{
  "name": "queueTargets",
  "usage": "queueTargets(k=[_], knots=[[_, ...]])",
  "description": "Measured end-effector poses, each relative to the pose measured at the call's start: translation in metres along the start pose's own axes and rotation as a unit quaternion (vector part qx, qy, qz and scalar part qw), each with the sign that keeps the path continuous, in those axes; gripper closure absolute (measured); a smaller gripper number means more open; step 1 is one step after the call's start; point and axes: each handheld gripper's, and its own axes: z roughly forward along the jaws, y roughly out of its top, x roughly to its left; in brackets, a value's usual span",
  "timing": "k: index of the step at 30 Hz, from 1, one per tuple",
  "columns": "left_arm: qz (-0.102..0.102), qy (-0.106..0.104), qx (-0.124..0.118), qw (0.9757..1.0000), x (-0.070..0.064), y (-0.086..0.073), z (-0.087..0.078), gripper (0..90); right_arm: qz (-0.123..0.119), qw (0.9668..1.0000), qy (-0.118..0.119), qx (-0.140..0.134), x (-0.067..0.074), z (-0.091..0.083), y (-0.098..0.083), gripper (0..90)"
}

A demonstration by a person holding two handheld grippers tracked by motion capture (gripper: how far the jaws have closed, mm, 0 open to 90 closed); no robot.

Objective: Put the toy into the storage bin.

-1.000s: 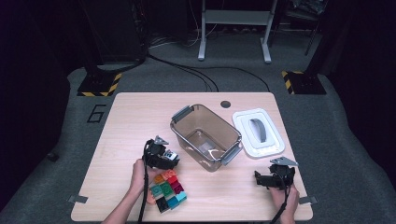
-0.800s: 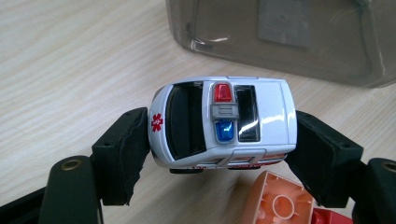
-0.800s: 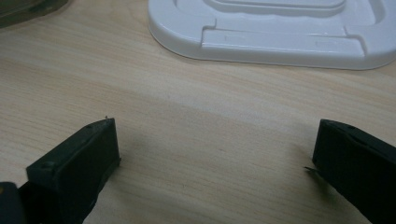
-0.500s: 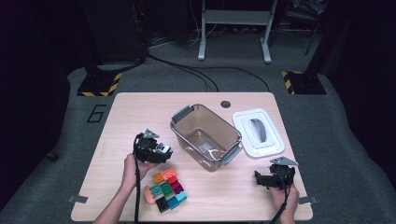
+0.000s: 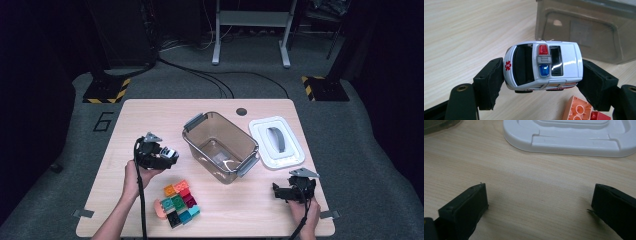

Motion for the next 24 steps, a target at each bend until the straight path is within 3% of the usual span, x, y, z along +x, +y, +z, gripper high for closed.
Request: queueTargets(k=[15, 24], knots=[[0.0, 0.002, -0.029, 0.9996, 0.008, 0.033, -0.019, 25.1, 0.003, 1.0, -0.001, -0.002, 0.001, 0.0, 0.0, 0.0], [0.022, -0.003, -0.033, 0.9992, 0.003, 0.058, -0.02, 25.1, 0.001, 1.0, 0.0, -0.001, 0.001, 0.0, 0.0, 0.0]])
